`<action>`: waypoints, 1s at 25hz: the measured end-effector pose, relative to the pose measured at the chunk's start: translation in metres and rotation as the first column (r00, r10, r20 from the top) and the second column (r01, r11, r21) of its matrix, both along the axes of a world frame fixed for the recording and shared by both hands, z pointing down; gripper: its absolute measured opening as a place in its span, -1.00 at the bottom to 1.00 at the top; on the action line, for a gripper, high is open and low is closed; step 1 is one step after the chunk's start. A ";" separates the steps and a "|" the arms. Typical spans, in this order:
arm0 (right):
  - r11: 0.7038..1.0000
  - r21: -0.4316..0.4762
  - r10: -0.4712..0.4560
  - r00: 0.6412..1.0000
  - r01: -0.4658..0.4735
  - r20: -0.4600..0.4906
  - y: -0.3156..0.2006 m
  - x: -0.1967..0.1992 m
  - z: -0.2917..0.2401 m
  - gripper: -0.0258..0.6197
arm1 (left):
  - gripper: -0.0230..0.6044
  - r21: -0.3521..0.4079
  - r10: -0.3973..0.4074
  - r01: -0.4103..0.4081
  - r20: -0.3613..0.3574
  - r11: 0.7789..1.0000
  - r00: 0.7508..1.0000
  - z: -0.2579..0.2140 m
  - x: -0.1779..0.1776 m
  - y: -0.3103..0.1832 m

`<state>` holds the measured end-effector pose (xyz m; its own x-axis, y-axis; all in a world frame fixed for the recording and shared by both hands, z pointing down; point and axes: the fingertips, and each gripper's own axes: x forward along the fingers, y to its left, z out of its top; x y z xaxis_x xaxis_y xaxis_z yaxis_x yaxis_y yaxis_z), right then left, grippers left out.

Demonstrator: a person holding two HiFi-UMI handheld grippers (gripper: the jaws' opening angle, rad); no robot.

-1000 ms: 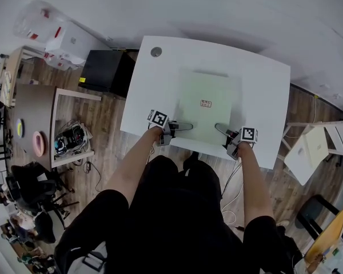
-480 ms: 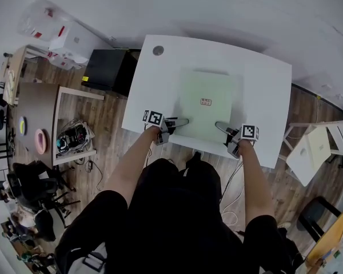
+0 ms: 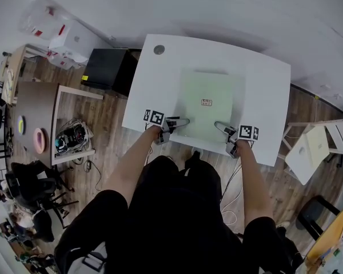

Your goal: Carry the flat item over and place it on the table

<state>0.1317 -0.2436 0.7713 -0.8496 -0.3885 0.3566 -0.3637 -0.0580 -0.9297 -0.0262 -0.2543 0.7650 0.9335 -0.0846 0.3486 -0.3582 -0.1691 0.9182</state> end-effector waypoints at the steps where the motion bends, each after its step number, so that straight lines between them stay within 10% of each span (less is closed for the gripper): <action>1: 1.000 0.001 0.000 1.000 0.000 -0.015 0.001 0.001 0.000 0.08 | 0.35 0.004 0.012 -0.012 0.011 1.000 1.000 0.001 0.001 0.002; 14: 0.998 0.051 0.037 0.989 -0.030 -0.146 0.018 0.042 0.001 0.13 | 0.30 0.087 0.058 -0.070 0.137 0.994 0.989 0.007 0.010 0.014; 20: 0.997 0.065 0.050 0.989 -0.041 -0.141 0.024 0.045 0.002 0.13 | 0.30 0.096 0.074 -0.076 0.024 0.993 0.997 -0.006 0.031 0.026; 25: 0.996 0.070 0.062 0.989 -0.053 -0.135 0.023 0.043 0.003 0.13 | 0.08 0.062 0.065 -0.076 0.171 0.995 0.983 0.014 0.027 0.028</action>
<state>0.1750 -0.2204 0.7740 -0.7699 -0.4617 0.4405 -0.4861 -0.0229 -0.8736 0.0009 -0.2262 0.7793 0.8663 -0.0493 0.4971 -0.4917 -0.2594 0.8312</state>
